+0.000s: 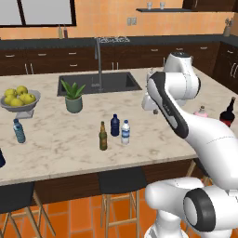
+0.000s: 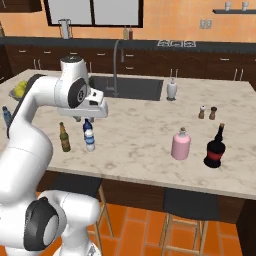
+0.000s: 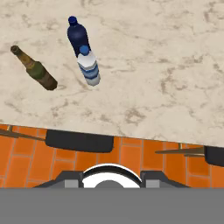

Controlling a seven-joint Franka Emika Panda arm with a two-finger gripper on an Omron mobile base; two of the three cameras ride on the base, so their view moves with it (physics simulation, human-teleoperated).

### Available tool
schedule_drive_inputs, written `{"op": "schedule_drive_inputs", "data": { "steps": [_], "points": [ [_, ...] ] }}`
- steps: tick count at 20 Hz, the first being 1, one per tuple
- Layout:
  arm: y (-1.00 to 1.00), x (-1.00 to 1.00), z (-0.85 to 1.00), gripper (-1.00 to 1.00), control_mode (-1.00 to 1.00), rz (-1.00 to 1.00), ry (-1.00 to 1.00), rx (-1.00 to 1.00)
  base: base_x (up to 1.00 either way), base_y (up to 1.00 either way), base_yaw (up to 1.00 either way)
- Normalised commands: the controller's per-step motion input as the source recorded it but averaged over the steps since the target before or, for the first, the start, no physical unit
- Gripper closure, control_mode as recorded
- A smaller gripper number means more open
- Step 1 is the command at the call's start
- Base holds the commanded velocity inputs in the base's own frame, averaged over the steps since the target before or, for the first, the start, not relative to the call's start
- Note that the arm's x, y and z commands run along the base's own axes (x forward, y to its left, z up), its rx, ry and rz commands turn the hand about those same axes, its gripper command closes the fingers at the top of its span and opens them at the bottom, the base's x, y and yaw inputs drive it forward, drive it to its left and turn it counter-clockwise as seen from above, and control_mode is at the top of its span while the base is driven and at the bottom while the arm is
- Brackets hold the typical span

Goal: Move the plastic bottles in the middle to the plastics group, and the glass bottles in the middle to the glass group.

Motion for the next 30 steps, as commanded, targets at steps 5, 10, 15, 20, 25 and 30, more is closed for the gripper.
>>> {"op": "schedule_drive_inputs", "data": {
  "steps": [5,10,15,20,25,30],
  "points": [
    [0.45,-0.17,-0.04,-1.00,-1.00,0.06,0.06,0.00,0.00,0.00,0.00],
    [0.69,0.04,-0.42,-1.00,-1.00,0.09,0.00,0.01,0.00,0.00,0.00],
    [0.47,0.26,-0.15,-1.00,-1.00,0.02,-0.09,0.00,0.00,0.00,0.00],
    [0.55,0.16,-0.03,-1.00,-1.00,-0.02,-0.15,-0.01,0.00,0.00,0.00],
    [0.47,0.31,-0.16,-1.00,-1.00,-0.06,-0.15,0.00,0.00,0.00,0.00],
    [0.45,0.44,-0.54,-1.00,-1.00,-0.02,-0.09,0.00,0.00,0.00,0.00]
  ]
}}
